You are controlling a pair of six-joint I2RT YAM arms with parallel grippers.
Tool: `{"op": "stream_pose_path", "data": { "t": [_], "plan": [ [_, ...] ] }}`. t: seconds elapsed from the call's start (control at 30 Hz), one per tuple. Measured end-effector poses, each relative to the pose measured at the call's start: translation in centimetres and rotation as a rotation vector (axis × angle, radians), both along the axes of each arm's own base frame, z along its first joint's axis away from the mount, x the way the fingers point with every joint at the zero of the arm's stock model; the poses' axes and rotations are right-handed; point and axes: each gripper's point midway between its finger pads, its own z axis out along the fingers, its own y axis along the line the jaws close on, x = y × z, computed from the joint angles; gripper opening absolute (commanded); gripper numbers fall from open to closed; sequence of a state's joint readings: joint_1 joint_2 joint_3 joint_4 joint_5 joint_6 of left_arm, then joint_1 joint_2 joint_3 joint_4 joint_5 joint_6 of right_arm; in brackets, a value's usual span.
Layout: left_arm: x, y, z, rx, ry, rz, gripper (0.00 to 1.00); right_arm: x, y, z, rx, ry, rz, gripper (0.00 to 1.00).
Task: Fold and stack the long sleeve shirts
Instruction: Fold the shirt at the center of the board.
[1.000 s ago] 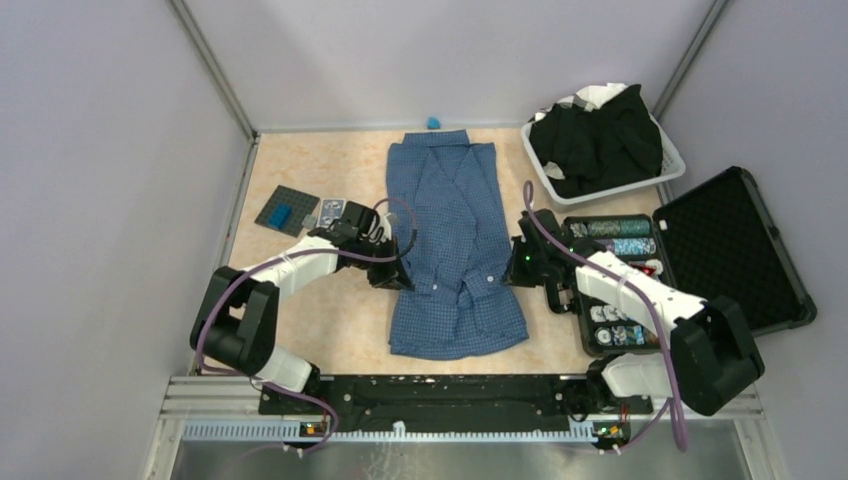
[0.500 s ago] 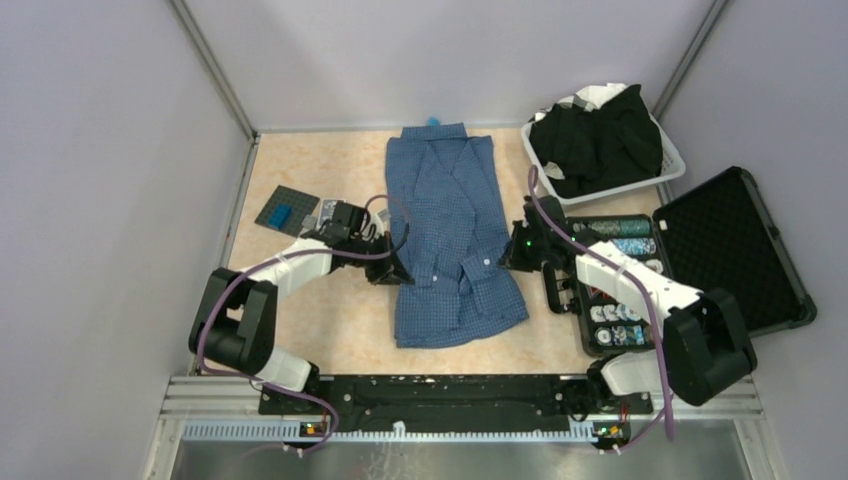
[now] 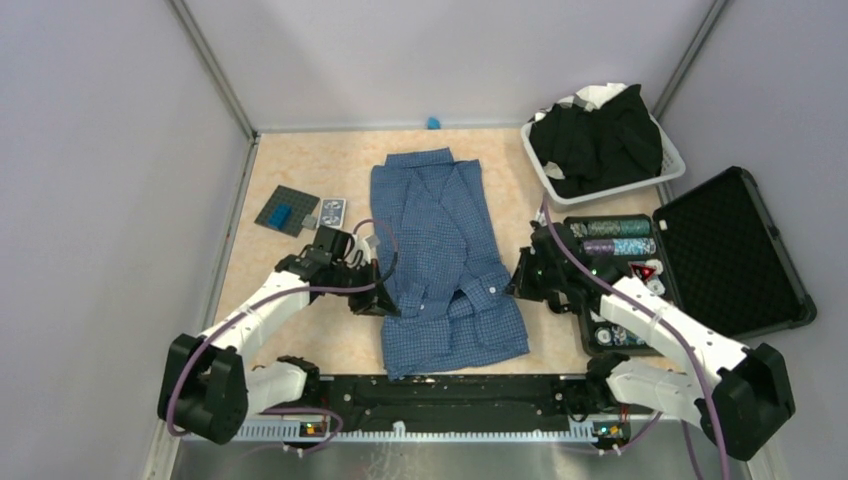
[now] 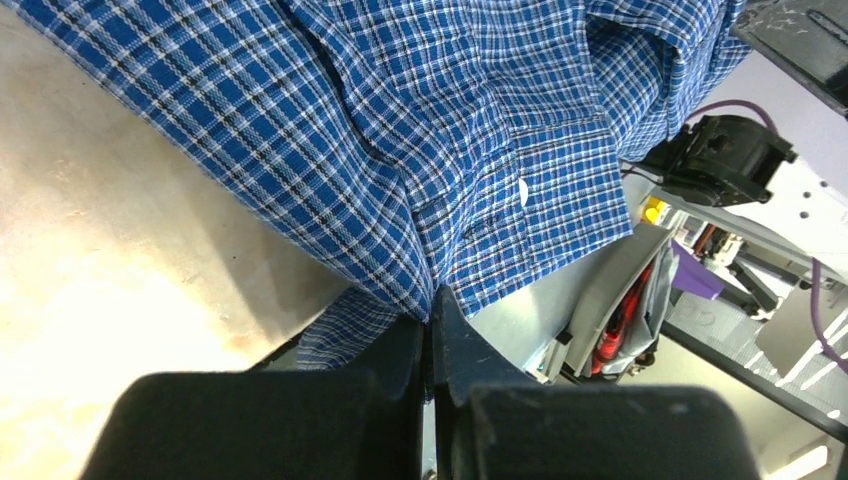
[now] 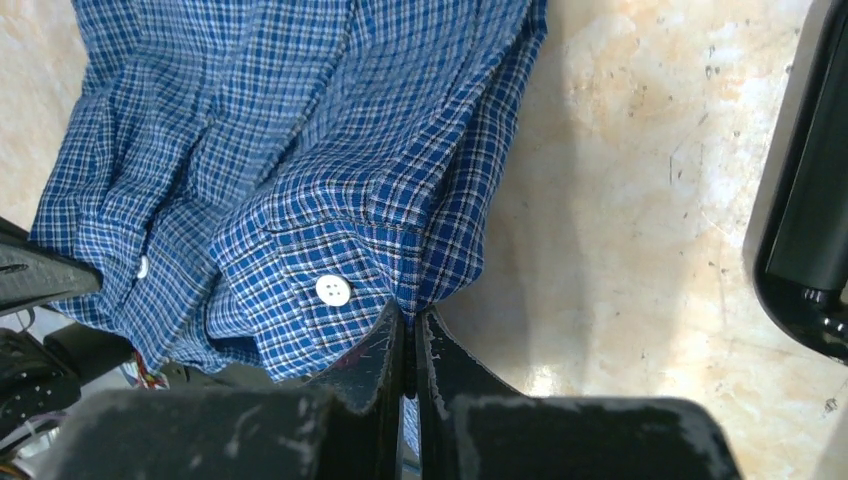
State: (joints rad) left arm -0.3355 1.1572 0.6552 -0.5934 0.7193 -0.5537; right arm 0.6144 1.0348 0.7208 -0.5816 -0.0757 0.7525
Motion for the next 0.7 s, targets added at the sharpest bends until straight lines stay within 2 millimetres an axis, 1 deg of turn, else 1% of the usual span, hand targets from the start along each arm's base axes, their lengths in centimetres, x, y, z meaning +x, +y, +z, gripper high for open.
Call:
{"op": "stream_pose_path", "data": {
  "t": [0.1, 0.17, 0.2, 0.27, 0.33, 0.37, 0.4, 0.43, 0.47, 0.5, 0.57, 0.6, 0.63, 0.7],
  "plan": [
    [1.1, 0.0, 0.8, -0.013, 0.006, 0.020, 0.00, 1.1, 0.5, 0.4, -0.015, 0.005, 0.002, 0.00],
    [2.5, 0.1, 1.1, -0.026, 0.012, 0.046, 0.00, 2.3, 0.8, 0.6, -0.018, 0.008, -0.002, 0.00],
    [3.5, 0.1, 1.2, -0.030, 0.015, 0.061, 0.00, 3.3, 1.1, 0.6, -0.013, 0.009, -0.008, 0.00],
    [5.3, 0.3, 0.7, -0.034, 0.025, 0.089, 0.00, 5.6, 1.5, 0.0, -0.012, 0.015, -0.022, 0.00],
    [7.7, 0.5, -0.8, -0.040, 0.044, 0.124, 0.00, 7.6, 1.8, -1.3, -0.026, 0.032, -0.034, 0.00],
    [8.6, 0.7, -1.9, -0.035, 0.058, 0.139, 0.04, 8.6, 2.0, -2.4, -0.033, 0.045, -0.033, 0.06],
    [9.2, 1.0, -3.0, -0.027, 0.076, 0.153, 0.14, 9.2, 2.1, -3.4, -0.042, 0.060, -0.032, 0.15],
    [9.6, 1.3, -4.2, -0.012, 0.094, 0.168, 0.19, 9.7, 2.2, -4.6, -0.050, 0.077, -0.032, 0.24],
    [10.0, 1.6, -5.2, 0.005, 0.103, 0.179, 0.24, 9.8, 2.1, -5.5, -0.060, 0.094, -0.030, 0.29],
    [10.2, 1.9, -5.9, 0.026, 0.107, 0.190, 0.32, 9.9, 2.0, -6.3, -0.073, 0.106, -0.025, 0.34],
    [10.7, 2.3, -6.3, 0.055, 0.089, 0.201, 0.57, 9.9, 1.8, -6.9, -0.088, 0.112, -0.017, 0.43],
    [11.0, 2.5, -6.2, 0.066, 0.068, 0.199, 0.66, 10.0, 1.8, -6.8, -0.093, 0.104, -0.011, 0.48],
    [11.5, 2.6, -5.9, 0.076, 0.041, 0.201, 0.72, 10.3, 1.8, -6.4, -0.095, 0.091, -0.004, 0.52],
    [12.5, 2.9, -4.7, 0.092, -0.026, 0.201, 0.81, 10.9, 1.8, -5.5, -0.100, 0.054, 0.001, 0.55]
  ]
}}
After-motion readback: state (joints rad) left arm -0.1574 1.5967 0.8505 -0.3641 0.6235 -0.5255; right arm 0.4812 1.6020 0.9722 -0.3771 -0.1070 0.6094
